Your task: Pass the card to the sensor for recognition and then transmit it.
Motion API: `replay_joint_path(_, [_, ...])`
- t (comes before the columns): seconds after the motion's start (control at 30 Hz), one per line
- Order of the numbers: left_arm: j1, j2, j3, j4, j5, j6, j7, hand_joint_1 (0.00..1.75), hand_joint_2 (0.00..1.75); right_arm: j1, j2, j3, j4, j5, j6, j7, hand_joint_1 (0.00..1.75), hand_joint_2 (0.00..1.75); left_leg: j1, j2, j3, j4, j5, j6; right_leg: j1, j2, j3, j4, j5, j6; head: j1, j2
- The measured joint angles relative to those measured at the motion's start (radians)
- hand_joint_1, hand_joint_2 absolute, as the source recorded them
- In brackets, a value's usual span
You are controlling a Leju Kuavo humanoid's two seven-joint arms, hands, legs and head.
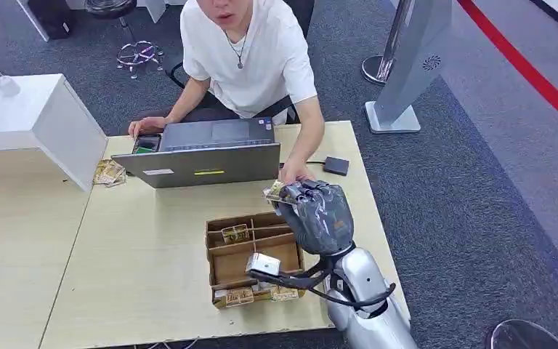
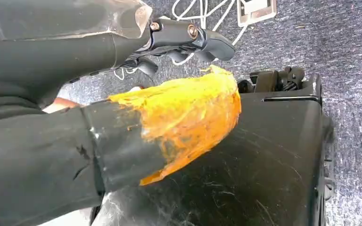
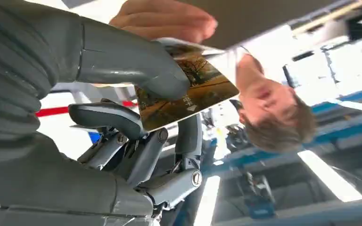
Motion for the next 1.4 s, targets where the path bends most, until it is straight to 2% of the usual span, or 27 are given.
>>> replay_joint_path(0.03, [0.0,-0.001,-0.001,0.0,0.0,0.0,0.001,0.0,0.0,-0.006,0.0,0.0,0.02,0.005,0.0,0.015,1.73,1.75,0.0,0.0,0.0,0.0,0.0,0.0,0.0,0.0,0.0,0.0,0.0,0.0,0.0,0.0])
replay_joint_path(0.07, [0.0,-0.002,-0.001,0.0,0.0,0.0,0.001,0.0,0.0,-0.009,0.0,0.0,0.034,0.005,0.0,0.026,0.42,1.75,0.0,0.0,0.0,0.0,0.0,0.0,0.0,0.0,0.0,0.0,0.0,0.0,0.0,0.0])
replay_joint_path(0.1, [0.0,-0.002,-0.001,0.0,0.001,0.0,0.001,0.0,0.0,-0.015,0.0,0.0,0.05,0.005,0.0,0.042,0.0,1.75,0.0,0.0,0.0,0.0,0.0,0.0,0.0,0.0,0.0,0.0,0.0,0.0,0.0,0.0])
replay_joint_path(0.27, [0.0,-0.007,-0.003,0.0,0.001,-0.002,0.024,0.0,0.0,-0.04,0.0,0.013,0.124,-0.015,0.001,0.103,0.0,1.75,0.0,0.0,0.0,0.0,0.0,0.0,0.0,0.0,0.0,0.0,0.0,0.0,0.0,0.0])
replay_joint_path(0.3, [0.0,-0.008,-0.004,0.0,0.001,-0.002,0.025,0.0,0.0,-0.042,0.0,0.016,0.131,-0.018,0.001,0.114,0.0,0.0,0.0,0.0,0.0,0.0,0.0,0.0,0.0,0.0,0.0,0.0,0.0,0.0,0.0,0.0])
replay_joint_path(0.53, [0.0,-0.008,-0.01,0.0,0.001,-0.002,0.027,0.0,0.0,-0.046,-0.002,0.036,0.147,-0.058,0.0,0.13,0.0,0.0,0.0,0.0,0.0,0.0,0.0,0.0,0.0,0.0,0.0,0.0,0.0,0.0,0.0,0.0])
replay_joint_path(0.67, [0.0,-0.009,-0.01,0.0,0.001,-0.002,0.032,0.0,0.0,-0.042,-0.005,0.039,0.143,-0.132,0.0,0.111,0.0,0.0,0.0,0.0,0.0,0.0,0.0,0.0,0.0,0.0,0.0,0.0,0.0,0.0,0.0,0.0])
replay_joint_path(0.83, [0.0,-0.01,-0.01,0.0,0.002,-0.001,0.039,0.0,0.0,-0.026,-0.006,0.039,0.117,-0.266,0.005,0.055,0.0,0.0,0.0,0.0,0.0,0.0,0.0,0.0,0.0,0.0,0.0,0.0,0.0,0.0,0.0,0.0])
replay_joint_path(0.93, [0.0,-0.01,-0.01,0.0,0.005,0.001,0.039,0.0,0.0,-0.008,-0.006,0.039,0.086,-0.366,0.033,0.011,0.0,0.0,0.0,0.0,0.0,0.0,0.0,0.0,0.0,0.0,0.0,0.0,0.0,0.0,0.0,0.0])
replay_joint_path(1.13, [0.0,-0.009,-0.011,0.0,0.006,0.004,0.039,0.0,0.0,0.038,-0.006,0.033,0.008,-0.487,0.081,-0.053,0.0,0.0,0.0,0.0,0.0,0.0,0.0,0.0,0.0,0.0,0.0,0.0,0.0,0.0,0.0,0.0])
replay_joint_path(1.4, [0.0,-0.009,-0.011,0.0,0.008,0.009,0.039,0.0,0.0,0.097,-0.008,-0.012,-0.081,-0.59,0.115,-0.098,0.0,0.0,0.0,0.0,0.0,0.0,0.0,0.0,0.0,0.0,0.0,0.0,0.0,0.0,0.0,0.0])
